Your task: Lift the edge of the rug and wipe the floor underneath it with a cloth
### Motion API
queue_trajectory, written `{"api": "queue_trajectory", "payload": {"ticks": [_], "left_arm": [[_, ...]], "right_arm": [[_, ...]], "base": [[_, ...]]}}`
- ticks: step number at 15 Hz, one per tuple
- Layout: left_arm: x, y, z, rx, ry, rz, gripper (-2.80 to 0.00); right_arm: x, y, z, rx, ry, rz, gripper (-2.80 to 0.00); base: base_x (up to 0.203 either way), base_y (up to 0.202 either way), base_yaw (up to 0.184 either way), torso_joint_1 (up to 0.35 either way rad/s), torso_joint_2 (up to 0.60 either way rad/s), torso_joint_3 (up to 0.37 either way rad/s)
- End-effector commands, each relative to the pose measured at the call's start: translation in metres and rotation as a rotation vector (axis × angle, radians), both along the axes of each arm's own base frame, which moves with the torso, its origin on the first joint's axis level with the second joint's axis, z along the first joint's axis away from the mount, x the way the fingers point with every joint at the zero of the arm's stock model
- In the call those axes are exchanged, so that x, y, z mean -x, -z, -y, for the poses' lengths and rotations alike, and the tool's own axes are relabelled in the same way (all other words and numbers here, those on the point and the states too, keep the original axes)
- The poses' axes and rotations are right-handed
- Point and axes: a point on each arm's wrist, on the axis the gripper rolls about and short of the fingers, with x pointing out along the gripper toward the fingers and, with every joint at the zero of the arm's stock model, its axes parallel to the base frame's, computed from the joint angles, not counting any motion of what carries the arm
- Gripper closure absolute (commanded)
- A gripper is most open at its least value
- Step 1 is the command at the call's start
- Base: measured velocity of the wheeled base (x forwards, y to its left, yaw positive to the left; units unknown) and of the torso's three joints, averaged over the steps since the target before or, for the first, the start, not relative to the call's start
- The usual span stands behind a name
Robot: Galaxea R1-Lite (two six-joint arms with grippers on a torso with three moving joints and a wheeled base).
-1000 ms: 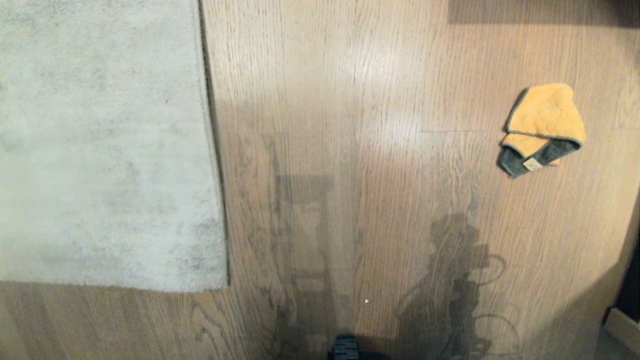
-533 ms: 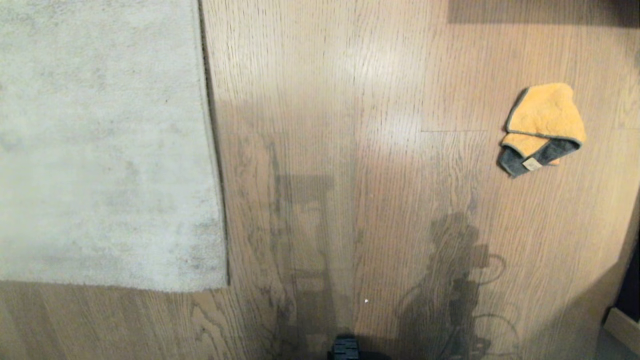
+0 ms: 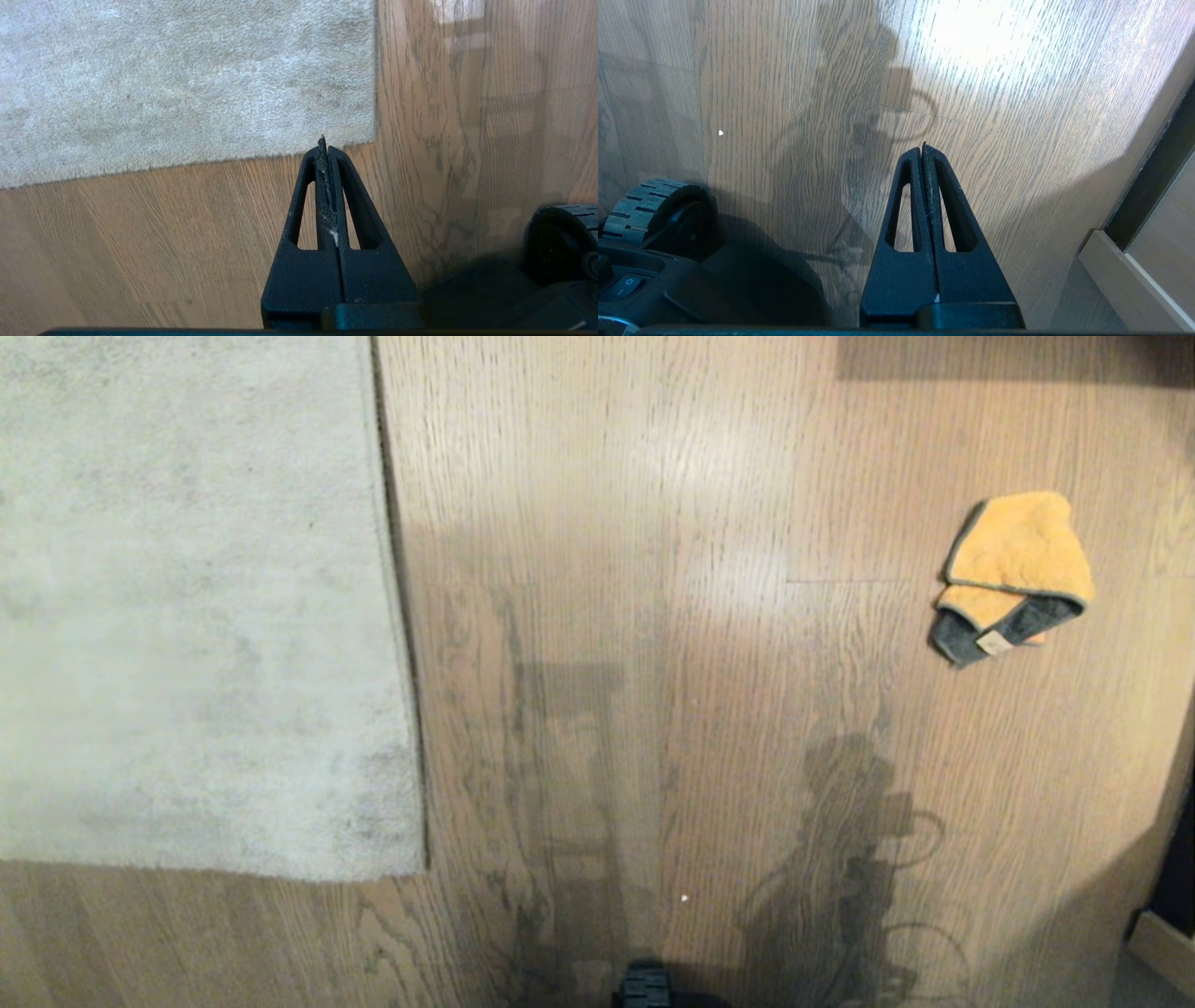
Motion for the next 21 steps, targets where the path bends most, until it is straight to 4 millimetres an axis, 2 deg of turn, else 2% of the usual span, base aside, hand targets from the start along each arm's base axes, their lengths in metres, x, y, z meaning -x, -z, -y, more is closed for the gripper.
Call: {"api": "queue_trajectory", "payload": {"ticks": [1, 21], "left_arm": [[0.0, 0.0001, 0.0, 0.001, 0.0, 0.0, 0.0], [0.0, 0.0001, 0.0, 0.027, -0.001, 0.0, 0.0]], "right_arm": [[-0.0001, -0.0001, 0.0, 0.002, -0.002, -0.001, 0.0], [-0.0001, -0.0001, 0.0, 0.002, -0.002, -0.001, 0.0]], "base": [[0.0, 0.0, 0.0, 0.002, 0.0, 0.054], [0.0, 0.0, 0.0, 0.002, 0.0, 0.194]]}}
